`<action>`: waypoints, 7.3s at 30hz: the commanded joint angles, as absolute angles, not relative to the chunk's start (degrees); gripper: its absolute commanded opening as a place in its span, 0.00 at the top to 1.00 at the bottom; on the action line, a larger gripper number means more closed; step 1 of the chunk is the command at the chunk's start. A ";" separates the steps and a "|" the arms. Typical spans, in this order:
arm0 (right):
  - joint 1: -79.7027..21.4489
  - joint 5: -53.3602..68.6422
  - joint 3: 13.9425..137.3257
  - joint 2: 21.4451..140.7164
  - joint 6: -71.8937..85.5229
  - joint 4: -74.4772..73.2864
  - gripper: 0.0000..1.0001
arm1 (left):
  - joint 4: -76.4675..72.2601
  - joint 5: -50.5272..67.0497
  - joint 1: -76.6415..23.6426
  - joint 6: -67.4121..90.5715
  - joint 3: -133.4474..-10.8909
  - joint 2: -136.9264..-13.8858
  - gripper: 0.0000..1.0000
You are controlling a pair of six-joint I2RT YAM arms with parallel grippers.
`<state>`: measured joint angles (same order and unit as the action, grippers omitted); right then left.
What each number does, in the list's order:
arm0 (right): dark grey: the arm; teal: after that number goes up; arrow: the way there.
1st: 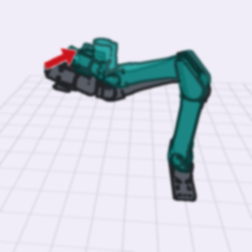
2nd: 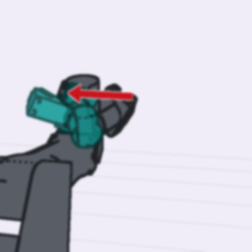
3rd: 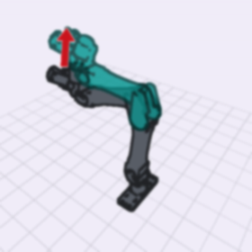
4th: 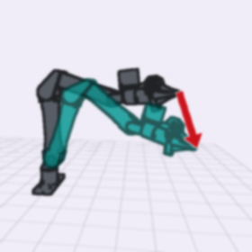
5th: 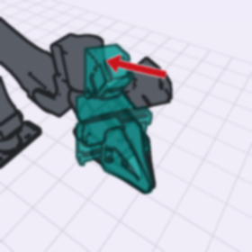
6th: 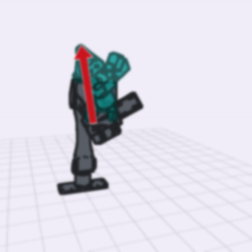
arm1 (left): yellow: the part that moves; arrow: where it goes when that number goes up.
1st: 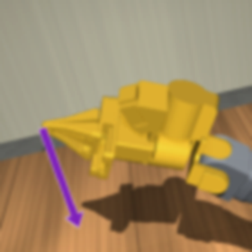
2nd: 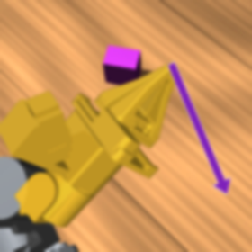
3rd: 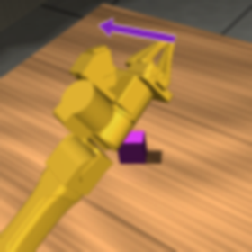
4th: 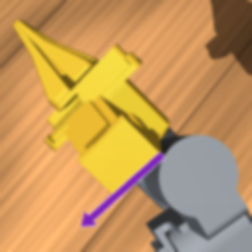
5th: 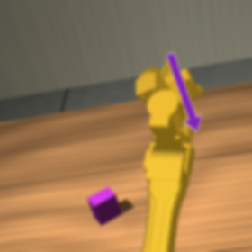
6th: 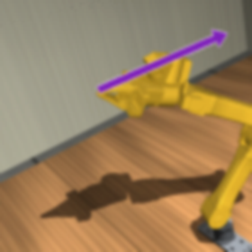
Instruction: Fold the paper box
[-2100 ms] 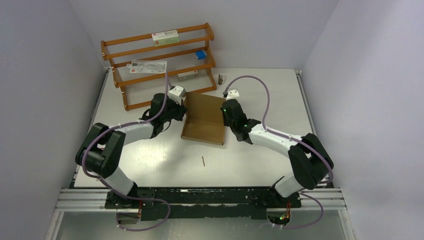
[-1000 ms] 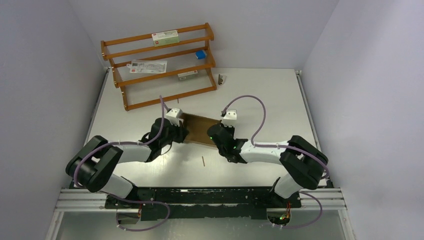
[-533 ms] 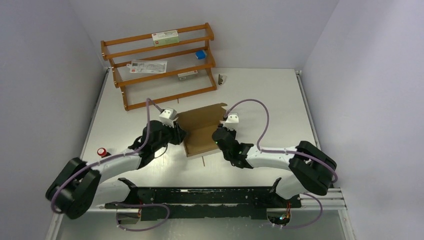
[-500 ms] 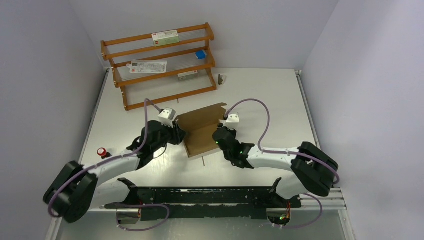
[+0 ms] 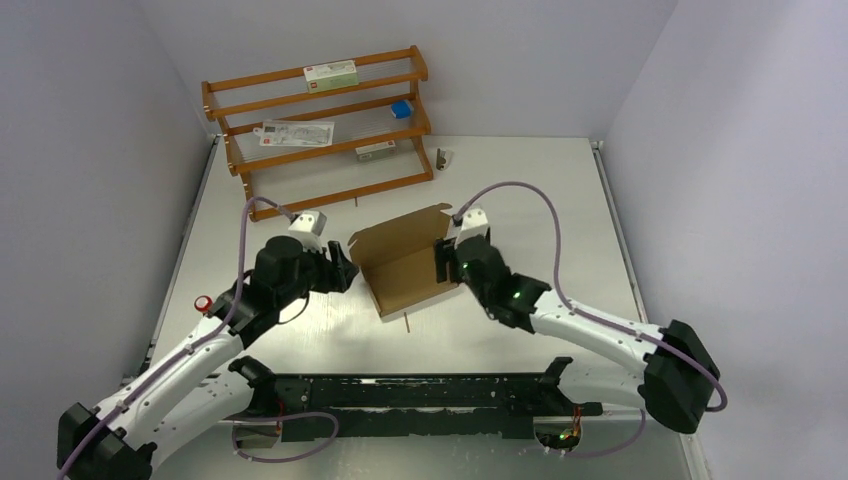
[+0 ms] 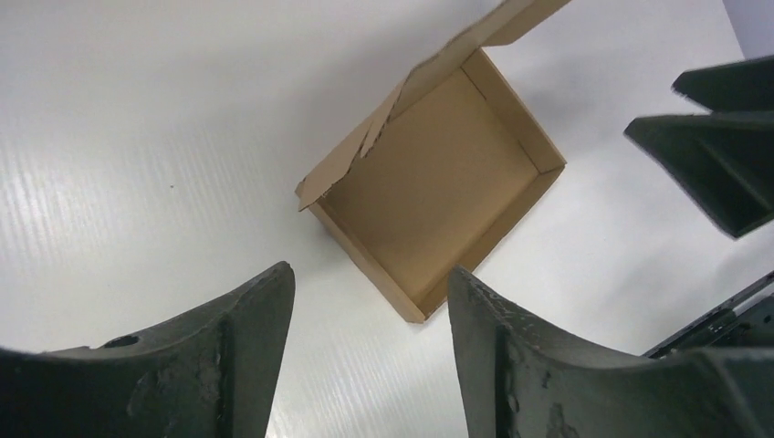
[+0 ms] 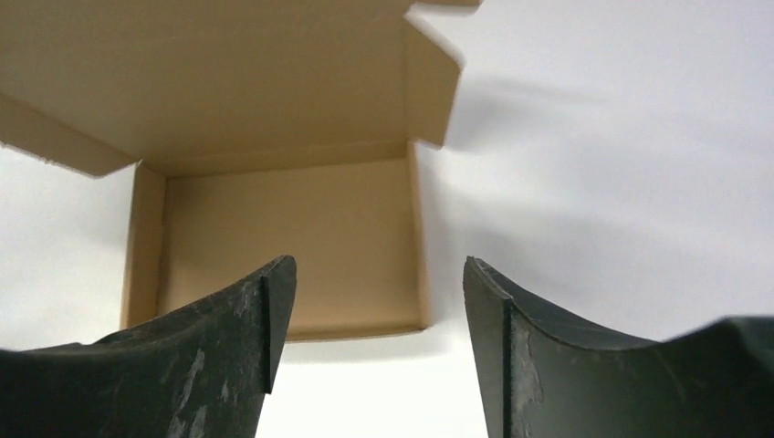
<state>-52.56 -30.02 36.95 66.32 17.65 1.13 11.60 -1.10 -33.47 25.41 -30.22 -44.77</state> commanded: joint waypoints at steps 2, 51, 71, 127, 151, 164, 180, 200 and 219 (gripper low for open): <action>-37.58 -5.12 42.85 63.52 3.13 -4.43 0.26 | 27.63 -4.54 -32.84 25.96 -38.38 -46.30 0.31; -23.30 28.30 72.59 95.67 -22.22 -23.19 0.77 | 28.99 19.69 -23.38 9.58 -54.21 -72.45 0.54; -23.37 28.69 67.82 92.08 -20.31 -18.36 0.80 | 19.59 11.83 -20.65 -2.64 -51.19 -70.62 0.45; -44.04 -31.33 56.00 91.73 21.84 13.33 1.00 | -27.80 5.98 -26.04 18.99 -42.04 -83.53 0.95; -54.37 -46.60 44.53 89.07 31.69 15.93 1.00 | -29.24 5.05 -28.83 24.18 -27.12 -75.41 0.95; -58.74 -50.41 38.09 88.12 31.42 20.28 0.97 | -30.45 5.21 -29.44 27.38 -20.11 -72.06 0.94; -61.90 -53.24 33.46 88.79 31.80 23.97 0.93 | -36.17 1.89 -31.53 34.24 -12.53 -71.09 0.93; -64.16 -54.05 27.73 84.71 25.81 26.82 0.68 | -12.42 -4.34 -31.53 37.94 -9.73 -49.78 0.60; -64.00 -42.06 37.40 60.35 29.80 -12.34 0.13 | 29.46 -16.94 -31.20 40.49 -34.95 -34.73 0.23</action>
<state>-63.83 -45.58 31.27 65.28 28.42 0.99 21.80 -13.63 -31.22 40.36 -27.59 -32.91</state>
